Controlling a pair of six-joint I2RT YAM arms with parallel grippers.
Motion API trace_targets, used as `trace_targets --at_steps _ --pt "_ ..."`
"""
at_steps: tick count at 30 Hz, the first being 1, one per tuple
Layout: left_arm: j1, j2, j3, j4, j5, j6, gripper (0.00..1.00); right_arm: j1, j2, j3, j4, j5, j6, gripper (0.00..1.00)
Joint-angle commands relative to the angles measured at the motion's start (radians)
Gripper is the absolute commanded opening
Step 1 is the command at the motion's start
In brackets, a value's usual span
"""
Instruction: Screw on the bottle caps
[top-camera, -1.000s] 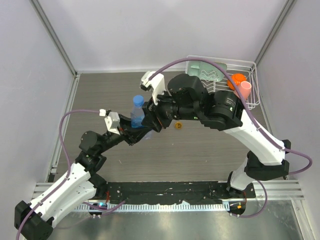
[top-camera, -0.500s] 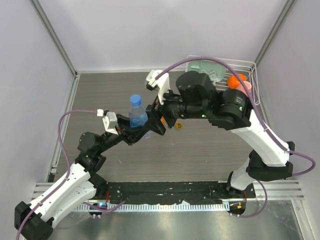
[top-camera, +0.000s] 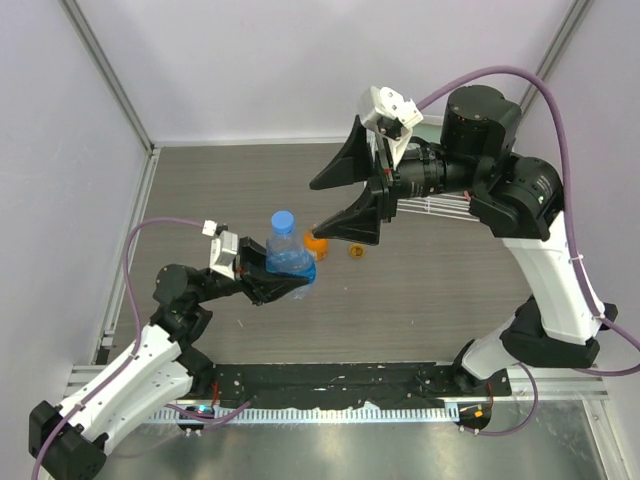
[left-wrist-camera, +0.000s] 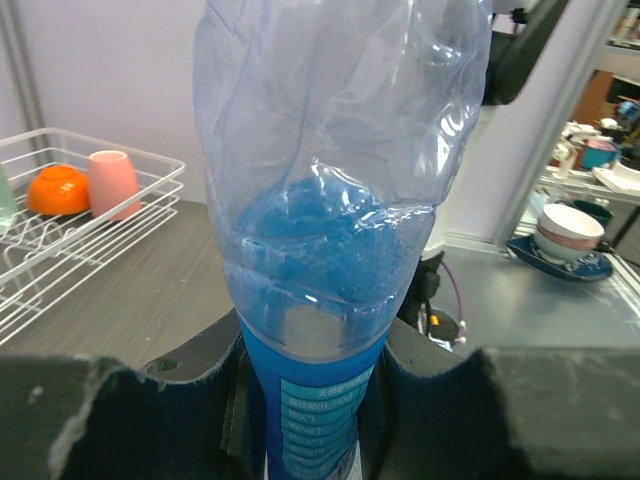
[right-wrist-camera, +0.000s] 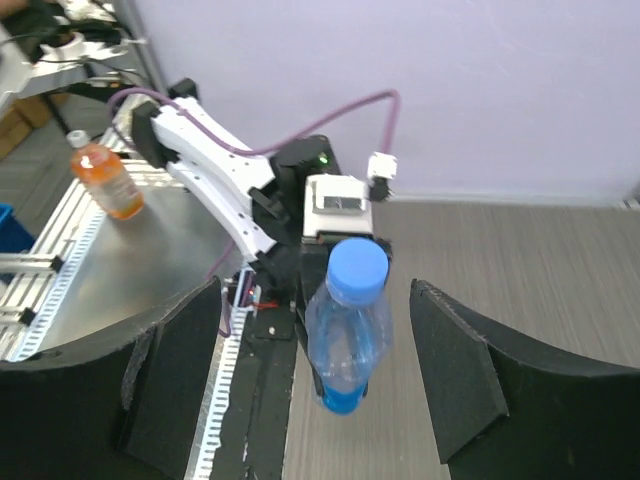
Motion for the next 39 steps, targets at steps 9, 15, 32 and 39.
trace_targets --at_steps 9,15,32,39 --pt "-0.02 0.022 0.079 0.094 0.153 -0.074 0.0 -0.025 0.08 -0.103 0.41 -0.407 0.142 0.81" --pt "-0.022 0.027 0.087 0.089 0.152 -0.074 0.0 -0.025 0.073 -0.215 0.565 -0.449 0.227 0.78" --pt "-0.02 0.028 0.09 0.069 0.075 -0.069 0.0 -0.027 0.023 -0.373 0.738 -0.479 0.33 0.52" --pt "-0.019 0.021 0.084 0.065 0.026 -0.061 0.0 -0.036 0.022 -0.387 0.739 -0.473 0.342 0.28"
